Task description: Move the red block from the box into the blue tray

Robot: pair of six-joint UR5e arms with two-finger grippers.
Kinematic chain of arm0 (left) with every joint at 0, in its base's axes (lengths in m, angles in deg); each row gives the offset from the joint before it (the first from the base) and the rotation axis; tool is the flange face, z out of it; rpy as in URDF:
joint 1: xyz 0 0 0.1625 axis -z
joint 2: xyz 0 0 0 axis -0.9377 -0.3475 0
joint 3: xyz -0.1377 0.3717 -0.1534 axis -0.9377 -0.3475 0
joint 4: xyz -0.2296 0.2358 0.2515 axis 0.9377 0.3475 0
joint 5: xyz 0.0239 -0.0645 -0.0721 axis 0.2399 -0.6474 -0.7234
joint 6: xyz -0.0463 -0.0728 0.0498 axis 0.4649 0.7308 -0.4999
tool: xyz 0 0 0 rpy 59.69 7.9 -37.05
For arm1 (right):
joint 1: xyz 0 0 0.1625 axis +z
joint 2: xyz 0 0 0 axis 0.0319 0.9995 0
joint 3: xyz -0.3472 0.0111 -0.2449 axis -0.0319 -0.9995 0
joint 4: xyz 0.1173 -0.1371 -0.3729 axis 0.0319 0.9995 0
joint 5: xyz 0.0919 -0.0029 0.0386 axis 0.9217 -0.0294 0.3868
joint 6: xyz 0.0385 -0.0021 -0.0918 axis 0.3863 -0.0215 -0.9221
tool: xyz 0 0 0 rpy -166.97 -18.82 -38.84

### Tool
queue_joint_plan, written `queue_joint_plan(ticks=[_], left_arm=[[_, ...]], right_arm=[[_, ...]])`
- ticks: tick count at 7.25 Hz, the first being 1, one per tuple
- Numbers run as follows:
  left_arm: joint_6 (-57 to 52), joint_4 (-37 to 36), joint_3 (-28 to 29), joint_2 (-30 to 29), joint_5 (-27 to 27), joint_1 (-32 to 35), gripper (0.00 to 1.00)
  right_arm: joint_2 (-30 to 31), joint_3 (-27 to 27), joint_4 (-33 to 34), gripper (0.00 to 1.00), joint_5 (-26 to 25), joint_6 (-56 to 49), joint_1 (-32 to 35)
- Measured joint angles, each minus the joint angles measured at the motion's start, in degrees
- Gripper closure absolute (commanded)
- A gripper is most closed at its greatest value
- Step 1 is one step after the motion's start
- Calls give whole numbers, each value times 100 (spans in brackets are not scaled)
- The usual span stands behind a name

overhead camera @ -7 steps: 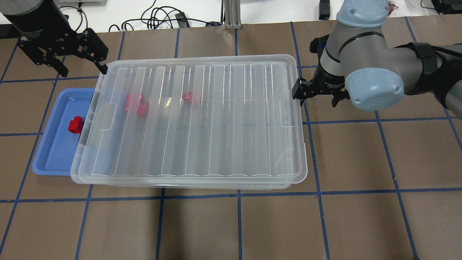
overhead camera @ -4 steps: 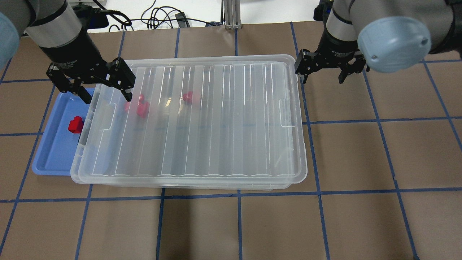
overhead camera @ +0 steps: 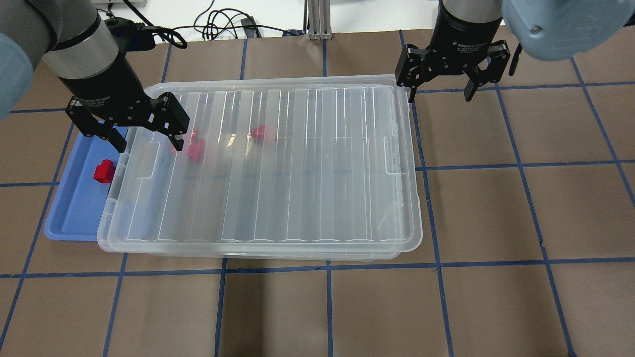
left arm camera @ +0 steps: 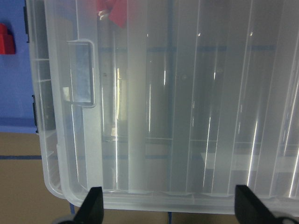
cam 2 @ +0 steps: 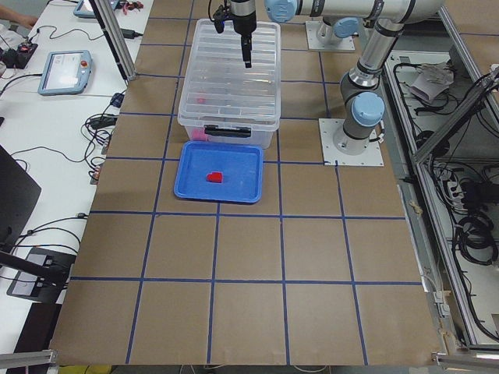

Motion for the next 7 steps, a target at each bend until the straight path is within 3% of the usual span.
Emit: queue_joint_plan(ticks=[7], left_arm=[[-35,-9,-53,1,104,-14,0]], right_arm=[[64,105,314,0,13,-14,10]])
